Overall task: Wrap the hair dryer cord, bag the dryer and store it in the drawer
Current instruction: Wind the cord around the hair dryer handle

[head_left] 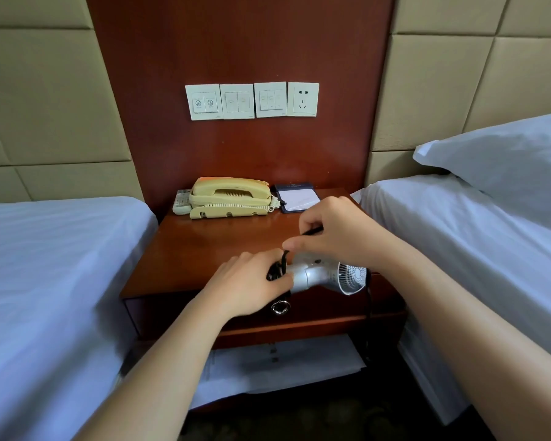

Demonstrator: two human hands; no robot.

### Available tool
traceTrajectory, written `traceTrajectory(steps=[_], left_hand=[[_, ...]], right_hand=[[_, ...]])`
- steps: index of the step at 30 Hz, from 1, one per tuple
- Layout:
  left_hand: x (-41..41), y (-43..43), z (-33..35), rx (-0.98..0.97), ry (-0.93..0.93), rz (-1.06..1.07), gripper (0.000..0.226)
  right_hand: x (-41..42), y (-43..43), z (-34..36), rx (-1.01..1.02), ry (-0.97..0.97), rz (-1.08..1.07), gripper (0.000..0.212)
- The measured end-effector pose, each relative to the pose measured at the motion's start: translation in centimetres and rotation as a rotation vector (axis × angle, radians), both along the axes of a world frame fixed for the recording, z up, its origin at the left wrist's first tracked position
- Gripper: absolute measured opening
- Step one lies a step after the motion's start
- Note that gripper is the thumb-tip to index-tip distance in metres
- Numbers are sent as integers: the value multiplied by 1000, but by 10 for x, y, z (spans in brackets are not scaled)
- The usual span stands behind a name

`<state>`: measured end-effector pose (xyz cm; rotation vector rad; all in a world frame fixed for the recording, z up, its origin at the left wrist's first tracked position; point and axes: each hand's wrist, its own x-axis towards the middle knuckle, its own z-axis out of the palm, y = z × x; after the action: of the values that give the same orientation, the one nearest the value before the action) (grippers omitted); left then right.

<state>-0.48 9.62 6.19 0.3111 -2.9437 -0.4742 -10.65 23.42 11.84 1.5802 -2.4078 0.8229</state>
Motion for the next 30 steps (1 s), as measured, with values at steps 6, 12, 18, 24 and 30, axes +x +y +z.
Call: traceTrajectory(steps=[6,12,18,24,30], left_hand=[[-3,2,-6,-40,-15,84,28],[-9,0,-3,-91,104,138,34],[0,-9,7,-175,119,206,44],[15,-14,13,165,102,38,37],[15,-14,16,624,159,-129,41]], right_hand=[[-6,-1,-7,44,-89,22,41],[-32,2,-16,18,-243,-15,50],[-47,10,-19,-19,-291,11,55],[-54,14,-19,-182,-322,-3,53],[-69,22,-29,-203,-592,-5,45]])
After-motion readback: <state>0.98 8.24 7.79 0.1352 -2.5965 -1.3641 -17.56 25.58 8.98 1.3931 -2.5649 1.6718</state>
